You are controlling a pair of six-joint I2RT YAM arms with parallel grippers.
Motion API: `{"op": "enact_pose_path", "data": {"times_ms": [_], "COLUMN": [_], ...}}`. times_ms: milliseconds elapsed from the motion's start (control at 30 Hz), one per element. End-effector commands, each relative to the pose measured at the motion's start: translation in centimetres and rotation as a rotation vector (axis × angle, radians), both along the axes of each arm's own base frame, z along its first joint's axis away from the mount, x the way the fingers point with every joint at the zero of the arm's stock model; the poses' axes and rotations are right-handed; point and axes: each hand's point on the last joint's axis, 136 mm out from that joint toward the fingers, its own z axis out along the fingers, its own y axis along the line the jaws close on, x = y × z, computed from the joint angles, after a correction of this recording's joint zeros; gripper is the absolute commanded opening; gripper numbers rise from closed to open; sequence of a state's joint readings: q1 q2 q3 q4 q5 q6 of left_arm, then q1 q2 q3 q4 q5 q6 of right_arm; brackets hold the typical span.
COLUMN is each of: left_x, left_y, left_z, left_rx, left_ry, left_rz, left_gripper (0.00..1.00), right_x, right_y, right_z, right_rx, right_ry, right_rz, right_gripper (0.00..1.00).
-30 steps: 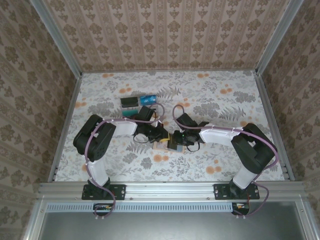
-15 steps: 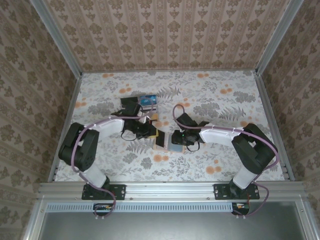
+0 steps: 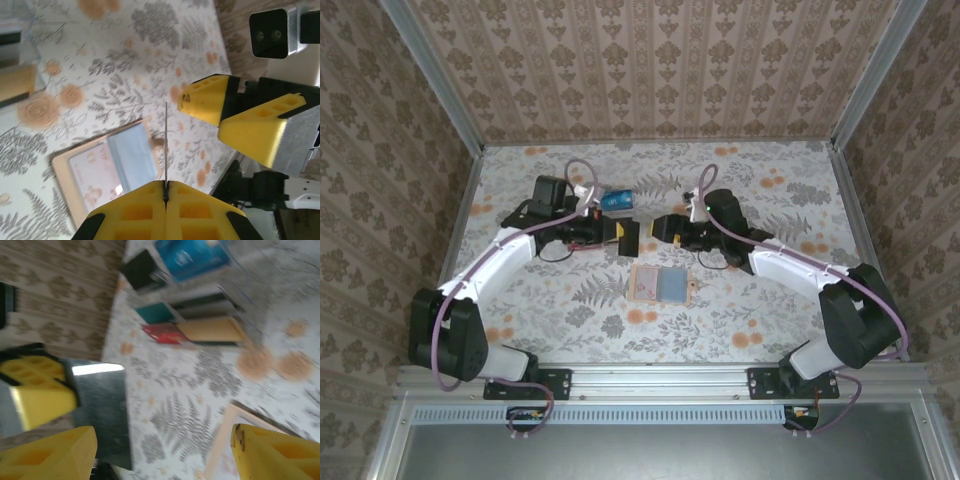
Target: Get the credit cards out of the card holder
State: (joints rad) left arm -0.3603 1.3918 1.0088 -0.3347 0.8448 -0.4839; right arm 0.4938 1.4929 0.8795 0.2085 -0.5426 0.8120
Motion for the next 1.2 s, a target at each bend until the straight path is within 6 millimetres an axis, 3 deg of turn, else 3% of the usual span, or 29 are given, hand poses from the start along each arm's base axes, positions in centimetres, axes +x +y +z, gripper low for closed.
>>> {"op": "enact_pose_path", "data": {"times_ms": [0, 100, 333, 400, 467, 500, 667, 733, 933, 1100, 1167], "left_x": [0.4, 0.6, 0.4, 0.5, 1.0, 1.1, 1.8, 1.8, 1.8, 1.5, 1.6], "left_y": [-1.0, -1.1, -1.0, -0.8, -0.6, -0.5, -0.6, -0.5, -0.7, -0.9, -1.0], "left_z": [4.0, 5.4, 7.2, 7.1, 7.1, 7.4, 8.2, 8.1, 9.1, 9.8, 9.9], "left_rx": [-0.172, -0.223, -0.309, -0.314, -0.333, -0.350, -0.413, -0.411, -0.469, -0.523, -0.534], "left_ry": [-0.016, -0.009, 0.003, 0.009, 0.023, 0.021, 0.023, 0.021, -0.002, -0.013, -0.017], "left_rz": [-0.023, -0.024, -0.047, -0.035, -0.008, 0.002, 0.052, 0.055, 0.041, 0.014, 0.004], "left_gripper": [0.00, 0.00, 0.00, 0.00, 0.00, 0.00, 0.27, 0.31, 0.29, 0.20, 0.12], "right_x": [0.0, 0.7, 0.1, 0.0, 0.0, 0.0, 0.1, 0.2, 1.0, 1.5, 1.7], "right_y": [2.8, 3.5, 4.3, 4.3, 4.4, 4.4, 4.4, 4.5, 4.8, 5.0, 5.1], "right_z": [5.8, 6.9, 9.8, 10.0, 10.5, 10.7, 12.3, 12.7, 13.1, 12.7, 12.4], "right_rx": [0.199, 0.260, 0.368, 0.373, 0.387, 0.396, 0.439, 0.462, 0.522, 0.545, 0.550], "right_ry": [-0.068, -0.047, -0.067, -0.064, -0.056, -0.056, -0.094, -0.096, -0.075, -0.049, -0.036], "right_rz": [0.132, 0.146, 0.213, 0.215, 0.217, 0.216, 0.176, 0.162, 0.125, 0.113, 0.111], "right_gripper": [0.74, 0.73, 0.46, 0.34, 0.13, 0.09, 0.05, 0.05, 0.05, 0.06, 0.07]}}
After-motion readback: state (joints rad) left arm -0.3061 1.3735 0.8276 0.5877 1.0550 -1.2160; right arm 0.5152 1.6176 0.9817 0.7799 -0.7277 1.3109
